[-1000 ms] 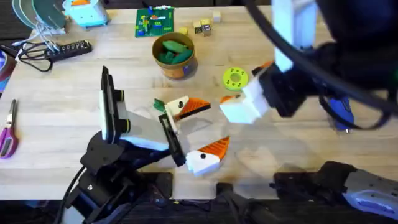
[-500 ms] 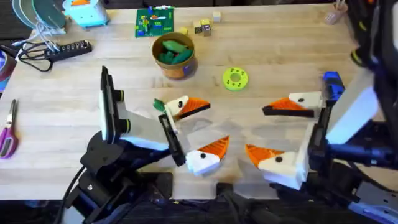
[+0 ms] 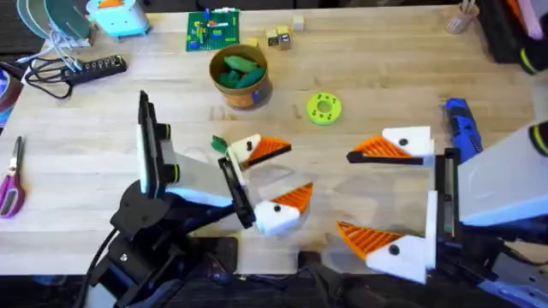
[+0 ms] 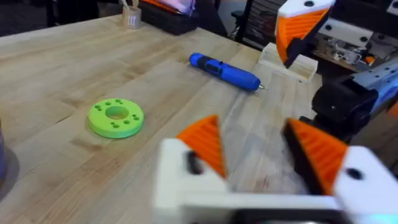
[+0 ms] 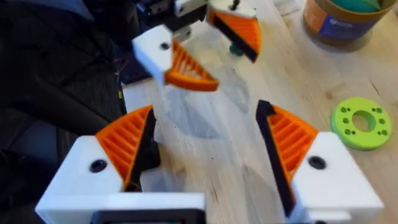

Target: Pick up the gripper from the table and insert it into the empty holder that is missing its gripper. Then pick up a screw, insert it into the mounting hole, and use the screwdriver to tighten it. Finally, clean up the table by picking up the vegetable and placing it into the bucket.

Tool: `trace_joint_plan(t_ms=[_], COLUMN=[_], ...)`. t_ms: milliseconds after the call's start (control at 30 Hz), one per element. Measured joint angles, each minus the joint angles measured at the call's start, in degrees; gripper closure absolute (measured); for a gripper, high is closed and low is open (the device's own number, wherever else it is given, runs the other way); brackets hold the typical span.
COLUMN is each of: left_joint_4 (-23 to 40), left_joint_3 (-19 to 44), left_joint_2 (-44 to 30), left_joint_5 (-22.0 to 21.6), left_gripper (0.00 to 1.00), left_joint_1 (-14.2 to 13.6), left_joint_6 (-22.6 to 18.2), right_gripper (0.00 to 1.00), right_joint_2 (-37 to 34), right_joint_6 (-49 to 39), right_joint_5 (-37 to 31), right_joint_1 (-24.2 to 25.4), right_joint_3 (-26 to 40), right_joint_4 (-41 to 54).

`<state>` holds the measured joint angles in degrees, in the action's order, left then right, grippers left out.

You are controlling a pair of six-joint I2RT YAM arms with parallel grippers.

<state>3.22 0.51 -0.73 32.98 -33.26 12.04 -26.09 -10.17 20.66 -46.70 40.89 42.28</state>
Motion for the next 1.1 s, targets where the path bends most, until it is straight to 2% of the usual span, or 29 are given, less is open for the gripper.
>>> trace_joint_plan(t_ms=[167, 200, 500, 600, 700, 900, 1100], left_joint_4=[-0.02, -0.02, -0.02, -0.02, -0.02, -0.02, -0.02], left_joint_3=[0.00, 0.00, 0.00, 0.00, 0.00, 0.00, 0.00], left_joint_2=[0.00, 0.00, 0.00, 0.00, -0.02, 0.00, -0.02], left_joint_5=[-0.06, -0.14, -0.19, -0.19, -0.19, -0.19, -0.19], left_gripper=[0.924, 0.973, 0.988, 0.989, 0.989, 0.989, 0.989], left_joint_1=[0.00, 0.00, 0.00, 0.00, 0.00, 0.00, 0.00], left_joint_6=[-0.04, -0.28, -0.26, -0.25, -0.27, -0.25, -0.25], right_gripper=[0.009, 0.009, 0.010, 0.009, 0.010, 0.009, 0.010], right_joint_2=[0.00, 0.00, 0.00, 0.00, 0.00, 0.00, -1.34], right_joint_6=[-1.90, -2.06, -1.61, 3.53, 8.88, 16.30, 17.24], right_joint_5=[0.40, 0.41, -0.80, -7.15, -16.23, -33.76, -42.24], right_joint_1=[0.00, 0.00, 0.00, 0.49, 2.36, 10.29, 24.06], right_joint_3=[-0.18, -0.18, -0.25, -0.25, -0.25, -0.27, -0.27], right_joint_4=[0.01, 0.01, -1.91, -4.76, -5.06, -5.84, -7.35])
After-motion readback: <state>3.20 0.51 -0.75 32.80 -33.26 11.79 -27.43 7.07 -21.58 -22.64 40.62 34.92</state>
